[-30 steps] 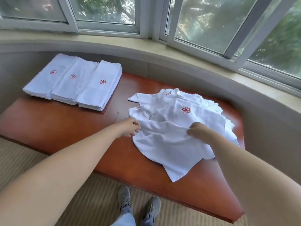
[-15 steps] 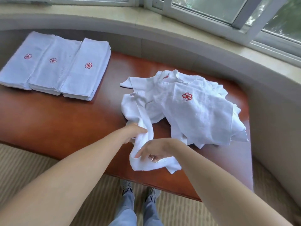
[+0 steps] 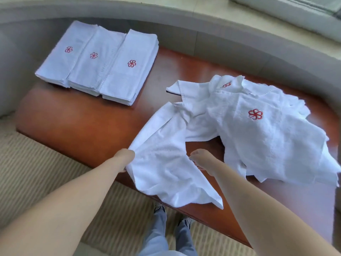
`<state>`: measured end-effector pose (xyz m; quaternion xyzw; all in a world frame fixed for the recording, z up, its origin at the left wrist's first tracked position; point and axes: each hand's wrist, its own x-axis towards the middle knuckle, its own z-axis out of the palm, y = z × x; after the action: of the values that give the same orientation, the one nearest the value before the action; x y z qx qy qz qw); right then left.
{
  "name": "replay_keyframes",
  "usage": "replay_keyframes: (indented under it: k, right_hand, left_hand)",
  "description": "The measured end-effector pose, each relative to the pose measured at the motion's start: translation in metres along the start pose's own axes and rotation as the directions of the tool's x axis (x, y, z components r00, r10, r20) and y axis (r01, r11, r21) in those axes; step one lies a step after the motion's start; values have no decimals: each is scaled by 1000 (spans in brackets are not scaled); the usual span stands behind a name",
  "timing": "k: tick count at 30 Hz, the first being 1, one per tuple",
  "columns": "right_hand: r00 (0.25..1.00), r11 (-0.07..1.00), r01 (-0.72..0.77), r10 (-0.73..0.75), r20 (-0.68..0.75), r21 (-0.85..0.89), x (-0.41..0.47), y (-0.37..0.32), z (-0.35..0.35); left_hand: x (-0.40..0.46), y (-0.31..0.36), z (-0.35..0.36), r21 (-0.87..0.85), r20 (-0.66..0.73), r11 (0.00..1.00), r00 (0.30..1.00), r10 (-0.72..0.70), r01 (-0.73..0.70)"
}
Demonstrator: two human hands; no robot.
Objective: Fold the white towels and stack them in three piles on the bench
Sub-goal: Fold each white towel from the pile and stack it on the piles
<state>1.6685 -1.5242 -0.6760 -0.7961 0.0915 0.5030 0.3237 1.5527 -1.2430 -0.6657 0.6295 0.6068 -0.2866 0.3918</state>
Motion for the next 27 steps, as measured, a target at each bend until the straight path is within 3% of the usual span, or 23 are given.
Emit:
replay_keyframes:
  k: [3,4,7,10,14,16,19,20,22,25,27]
  right_hand:
    - [997,999,41,-40,-62,13,20,-9,21]
    - [995,999,41,-38,-96,23,27,-12,26]
    - [983,995,61,-46,-178,81,49,-20,40]
    - [965,982,113,-73,-253,150,72,-30,52]
    - [961,955,164,-99,-258,247,88,-42,53]
    - [935,916,220,-100,-339,335,87,-48,40]
    - [850,884,294,-68,-522,364,70,-46,9]
    - [839,902,285,-70,-539,326,65,-41,0]
    - [887,958,208,-100,-450,197,60,-31,-11]
    - [974,972,125,-82,-213,197,64,-19,-11]
    - [970,955,135,-72,-231,266,69,-17,-8]
  left_hand:
    - [10,-6,-1,446,-2,895,1000,-29,27]
    - [16,-5,0,514,-6,858,1000,-7,8]
    - [41,-2,13,522,7,827,970,243,-210]
    - [61,20,32,516,1,726,848,530,-455]
    - [78,48,38,515,-110,681,747,655,-521]
    - [85,56,24,284,-233,790,759,607,-544]
    - [92,58,-6,-126,-423,901,844,330,-415]
    - [94,56,-15,-248,-431,897,871,237,-367]
    - [97,46,-25,-394,-362,872,921,143,-291]
    - [107,26,-19,-170,-214,943,944,250,-288]
    - [109,20,-8,-66,-97,946,945,312,-319]
